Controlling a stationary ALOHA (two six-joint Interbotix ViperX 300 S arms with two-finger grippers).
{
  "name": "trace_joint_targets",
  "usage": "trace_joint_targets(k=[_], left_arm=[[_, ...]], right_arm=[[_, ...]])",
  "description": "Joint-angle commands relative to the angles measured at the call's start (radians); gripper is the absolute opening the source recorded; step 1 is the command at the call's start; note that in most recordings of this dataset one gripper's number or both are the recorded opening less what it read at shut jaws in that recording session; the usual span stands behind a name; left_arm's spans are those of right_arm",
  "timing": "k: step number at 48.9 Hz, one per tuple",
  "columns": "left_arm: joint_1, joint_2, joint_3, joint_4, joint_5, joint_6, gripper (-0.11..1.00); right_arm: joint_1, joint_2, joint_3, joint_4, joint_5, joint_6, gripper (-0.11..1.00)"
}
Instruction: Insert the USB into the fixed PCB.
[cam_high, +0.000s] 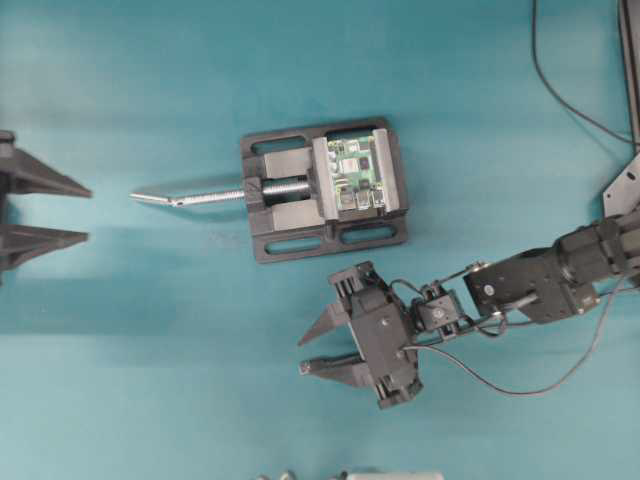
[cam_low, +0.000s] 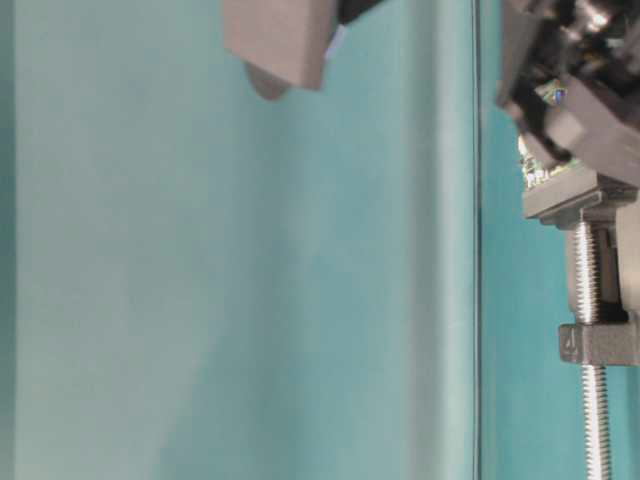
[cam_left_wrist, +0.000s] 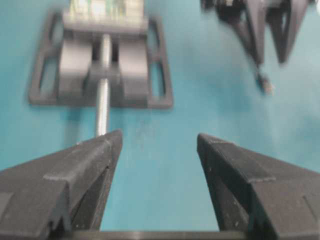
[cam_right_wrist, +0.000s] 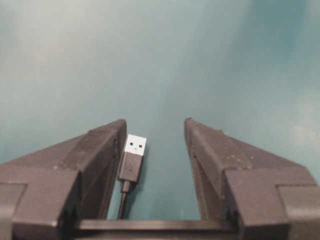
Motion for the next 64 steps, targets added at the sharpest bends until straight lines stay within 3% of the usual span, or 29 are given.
trace_joint_targets(k=[1,12,25,54,64], left_arm=[[-0.002,-0.083,0.005,0.003,0.031,0.006,0.78],[-0.002,-0.069,0.061,0.002,-0.063,-0.011,0.78],[-0.002,0.035,0.081,0.0,-0.161,-0.029,0.78],[-0.002,0.044,0.084,0.002,-0.164,-0.031,0.78],[-0.002,0.044,0.084,0.0,-0.166,-0.031,0.78]], right_arm=[[0.003,0.008,-0.021,0.015,-0.005,0.0,0.54],[0.015,0.018,-0.021,0.02,0.025,0.0,0.54],[0.043,0.018,-0.018,0.071,0.058,0.0,0.54],[0.114,0.018,0.0,0.267,0.095,0.0,0.54],[0.117,0.018,0.005,0.276,0.095,-0.002,0.54]])
